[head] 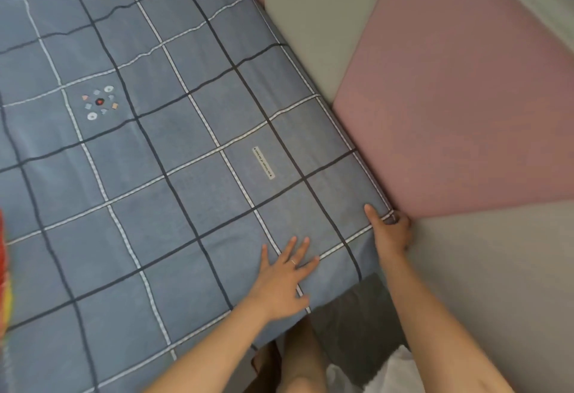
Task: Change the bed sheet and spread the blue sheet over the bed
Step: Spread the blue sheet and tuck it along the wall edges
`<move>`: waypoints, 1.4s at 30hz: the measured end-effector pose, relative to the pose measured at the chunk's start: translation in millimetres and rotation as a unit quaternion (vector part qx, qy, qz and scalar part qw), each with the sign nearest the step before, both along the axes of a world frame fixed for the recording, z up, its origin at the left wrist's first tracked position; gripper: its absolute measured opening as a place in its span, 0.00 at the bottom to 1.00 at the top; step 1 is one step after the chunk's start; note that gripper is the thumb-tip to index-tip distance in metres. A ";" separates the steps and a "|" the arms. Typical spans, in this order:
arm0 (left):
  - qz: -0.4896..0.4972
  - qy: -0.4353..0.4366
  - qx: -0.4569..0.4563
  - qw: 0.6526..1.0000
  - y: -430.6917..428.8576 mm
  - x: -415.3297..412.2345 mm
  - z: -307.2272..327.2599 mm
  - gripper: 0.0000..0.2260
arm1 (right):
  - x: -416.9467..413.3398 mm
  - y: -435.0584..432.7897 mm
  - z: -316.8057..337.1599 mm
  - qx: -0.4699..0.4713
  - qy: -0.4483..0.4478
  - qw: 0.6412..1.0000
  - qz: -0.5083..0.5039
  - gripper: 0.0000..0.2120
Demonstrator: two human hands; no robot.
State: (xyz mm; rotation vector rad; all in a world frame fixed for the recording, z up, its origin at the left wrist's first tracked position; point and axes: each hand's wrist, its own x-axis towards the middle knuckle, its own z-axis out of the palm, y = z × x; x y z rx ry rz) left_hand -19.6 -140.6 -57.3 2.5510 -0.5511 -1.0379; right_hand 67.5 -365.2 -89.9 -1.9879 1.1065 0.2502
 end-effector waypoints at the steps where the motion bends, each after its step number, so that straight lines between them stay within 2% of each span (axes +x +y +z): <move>1: -0.015 -0.001 -0.006 1.000 0.7 -5.1 0.7 0.32 | -9.7 7.4 -2.7 -0.013 0.014 0.997 -0.074 0.42; 2: -0.010 0.002 -0.019 1.000 1.3 -7.6 0.9 0.30 | -17.1 14.6 -0.8 0.003 0.022 0.989 -0.143 0.44; 3: 0.005 0.010 -0.035 0.999 3.0 -9.5 1.0 0.28 | -26.1 18.6 -2.0 0.059 0.013 0.979 -0.196 0.47; 5: 0.050 0.024 -0.076 0.996 9.7 -9.6 1.8 0.23 | -41.4 19.1 -13.1 0.226 -0.064 0.934 -0.270 0.52; 6: 0.071 0.032 -0.098 0.992 12.4 -8.7 1.7 0.20 | -48.5 15.4 -18.4 0.299 -0.071 0.911 -0.277 0.51; 8: 0.095 0.038 -0.122 0.987 18.8 -8.8 -1.5 0.18 | -63.9 2.5 -36.0 0.380 -0.057 0.889 -0.249 0.49; 10: 0.094 0.034 -0.133 0.986 22.8 -10.3 -3.8 0.17 | -68.8 -1.8 -34.1 0.376 -0.038 0.895 -0.236 0.50; 12: 0.094 0.035 -0.137 0.986 26.0 -13.2 -1.0 0.17 | -64.1 2.9 -18.0 0.310 -0.033 0.921 -0.233 0.46; 13: 0.092 0.024 -0.123 0.988 27.0 -15.5 1.0 0.18 | -59.4 5.9 -12.8 0.225 -0.021 0.946 -0.233 0.41; 14: 0.083 -0.003 -0.094 0.992 28.5 -17.0 1.9 0.20 | -52.9 11.3 -6.9 0.089 0.004 0.970 -0.226 0.37; 15: 0.087 -0.051 -0.055 0.993 32.1 -21.4 1.2 0.22 | -45.1 24.5 4.4 -0.081 0.014 0.980 -0.183 0.34; 16: 0.119 -0.124 -0.023 0.985 38.4 -23.6 -1.1 0.23 | -37.5 41.8 19.1 -0.212 -0.024 0.971 -0.110 0.31; 17: 0.193 -0.197 -0.001 0.961 47.2 -25.3 -4.2 0.24 | -31.5 61.9 30.8 -0.274 -0.109 0.955 -0.003 0.30; 18: 0.301 -0.239 0.030 0.923 59.1 -27.0 -6.4 0.26 | -28.6 86.4 37.4 -0.271 -0.184 0.934 0.141 0.29; 19: 0.414 -0.254 0.067 0.872 70.6 -27.5 -8.8 0.27 | -29.2 112.5 43.6 -0.246 -0.225 0.901 0.280 0.29; 20: 0.529 -0.220 0.096 0.814 79.4 -26.0 -11.5 0.28 | -30.9 136.8 43.3 -0.223 -0.244 0.849 0.412 0.29; 21: 0.635 -0.136 0.112 0.752 85.7 -28.9 -16.0 0.29 | -36.2 166.7 39.1 -0.213 -0.255 0.771 0.544 0.29; 22: 0.686 -0.043 0.121 0.716 80.3 -27.6 -16.5 0.29 | -39.2 184.1 35.3 -0.212 -0.268 0.680 0.649 0.30; 23: 0.671 0.027 0.147 0.726 72.2 -34.1 -22.6 0.30 | -38.7 195.7 25.0 -0.221 -0.282 0.573 0.737 0.31; 24: 0.589 0.067 0.163 0.789 52.1 -44.3 -25.8 0.31 | -33.5 188.7 13.2 -0.247 -0.282 0.486 0.789 0.31; 25: 0.468 0.087 0.134 0.869 30.2 -54.1 -25.5 0.31 | -22.4 171.7 2.1 -0.283 -0.264 0.450 0.805 0.32; 26: 0.349 0.123 0.075 0.926 16.6 -70.0 -23.6 0.30 | -14.6 153.4 -9.4 -0.314 -0.219 0.474 0.793 0.33; 27: 0.241 0.165 0.009 0.956 2.2 -80.2 -16.4 0.28 | -2.7 124.6 -11.7 -0.350 -0.139 0.536 0.756 0.34; 29: 0.093 0.231 -0.079 0.965 -5.3 -89.9 3.5 0.21 | 12.2 70.2 -4.2 -0.371 0.030 0.682 0.629 0.34; 30: 0.071 0.235 -0.113 0.963 0.0 -89.1 11.4 0.19 | 14.6 54.4 0.5 -0.359 0.097 0.729 0.574 0.35; 31: 0.096 0.211 -0.137 0.963 12.6 -84.7 18.8 0.18 | 19.7 56.9 8.8 -0.349 0.144 0.756 0.536 0.36; 32: 0.149 0.168 -0.157 0.962 25.2 -80.9 23.7 0.17 | 17.8 64.6 14.9 -0.349 0.172 0.766 0.511 0.38; 34: 0.304 0.075 -0.181 0.932 74.2 -71.6 27.3 0.16 | 15.8 117.7 26.8 -0.364 0.105 0.770 0.513 0.37; 35: 0.338 0.000 -0.155 0.928 101.3 -65.5 23.0 0.16 | 11.7 145.3 27.3 -0.357 0.058 0.765 0.533 0.36; 36: 0.351 -0.105 -0.096 0.925 131.7 -59.0 11.1 0.16 | 8.0 175.2 27.7 -0.339 0.010 0.749 0.570 0.35; 37: 0.368 -0.198 -0.013 0.909 168.5 -57.7 3.6 0.17 | 1.4 215.7 31.0 -0.308 -0.027 0.716 0.626 0.34; 38: 0.394 -0.238 0.082 0.884 201.2 -58.5 -0.4 0.21 | -9.8 253.1 34.9 -0.269 -0.051 0.693 0.667 0.34; 39: 0.416 -0.217 0.154 0.870 229.0 -60.9 -0.5 0.26 | -21.0 290.4 40.4 -0.224 -0.071 0.674 0.700 0.35; 40: 0.423 -0.147 0.200 0.871 248.6 -69.3 -1.4 0.31 | -35.4 322.5 46.5 -0.184 -0.076 0.652 0.732 0.35; 42: 0.363 0.039 0.193 0.911 277.6 -105.8 -0.7 0.33 | -73.6 384.5 58.0 -0.134 -0.058 0.590 0.794 0.35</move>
